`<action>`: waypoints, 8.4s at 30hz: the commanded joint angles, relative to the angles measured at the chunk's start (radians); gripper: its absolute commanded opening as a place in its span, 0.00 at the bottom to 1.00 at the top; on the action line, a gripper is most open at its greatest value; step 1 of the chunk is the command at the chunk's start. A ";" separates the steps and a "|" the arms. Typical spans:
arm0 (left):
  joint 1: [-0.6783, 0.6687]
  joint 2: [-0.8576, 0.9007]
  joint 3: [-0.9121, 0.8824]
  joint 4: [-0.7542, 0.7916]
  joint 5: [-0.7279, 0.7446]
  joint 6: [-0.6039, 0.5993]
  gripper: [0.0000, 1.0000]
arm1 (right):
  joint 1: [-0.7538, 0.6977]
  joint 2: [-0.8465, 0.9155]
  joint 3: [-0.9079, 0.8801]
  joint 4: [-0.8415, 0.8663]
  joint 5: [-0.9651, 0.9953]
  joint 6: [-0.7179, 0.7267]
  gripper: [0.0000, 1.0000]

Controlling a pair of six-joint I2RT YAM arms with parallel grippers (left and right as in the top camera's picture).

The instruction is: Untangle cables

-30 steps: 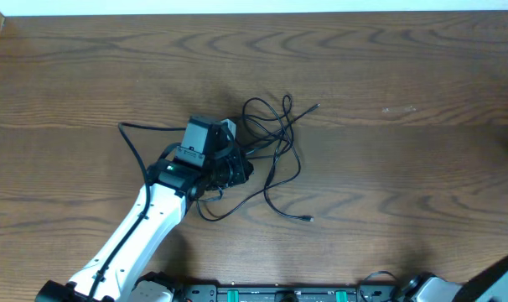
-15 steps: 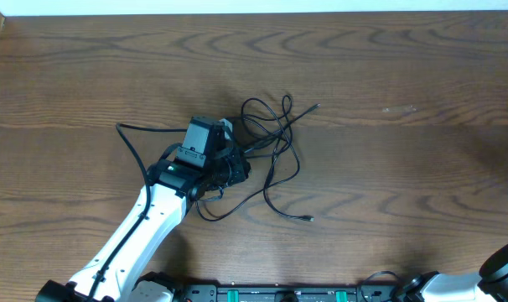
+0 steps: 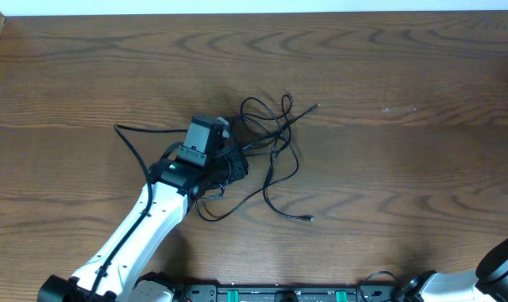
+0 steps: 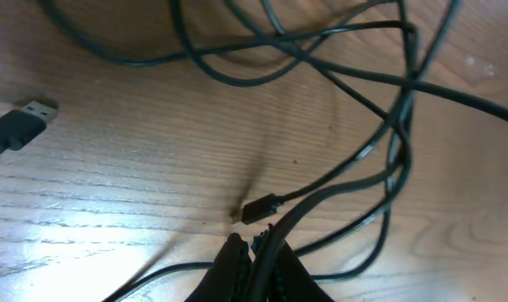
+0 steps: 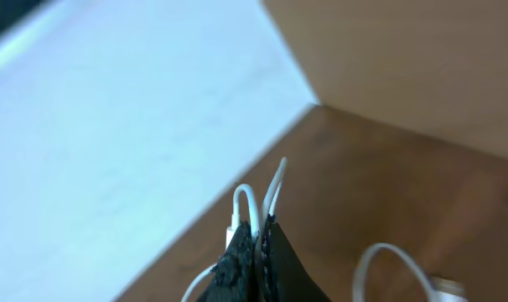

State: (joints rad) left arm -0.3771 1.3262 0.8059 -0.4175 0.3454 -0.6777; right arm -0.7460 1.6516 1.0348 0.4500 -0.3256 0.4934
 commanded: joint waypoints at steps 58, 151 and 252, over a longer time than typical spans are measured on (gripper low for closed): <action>0.012 0.024 -0.007 0.184 0.081 0.016 0.83 | 0.147 -0.577 0.051 -0.378 -0.087 0.058 0.99; -0.241 -0.558 -0.007 0.803 0.014 0.042 0.08 | 1.194 -0.588 0.014 -0.933 -0.296 -0.219 0.66; -0.410 0.414 -0.017 0.218 -0.360 -0.528 0.27 | 0.853 -0.842 -0.057 -0.579 0.476 -0.577 0.39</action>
State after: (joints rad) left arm -0.7563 1.6653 0.7956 -0.1841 0.0021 -1.2236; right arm 0.1123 0.8108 0.9787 -0.1272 0.1532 -0.0807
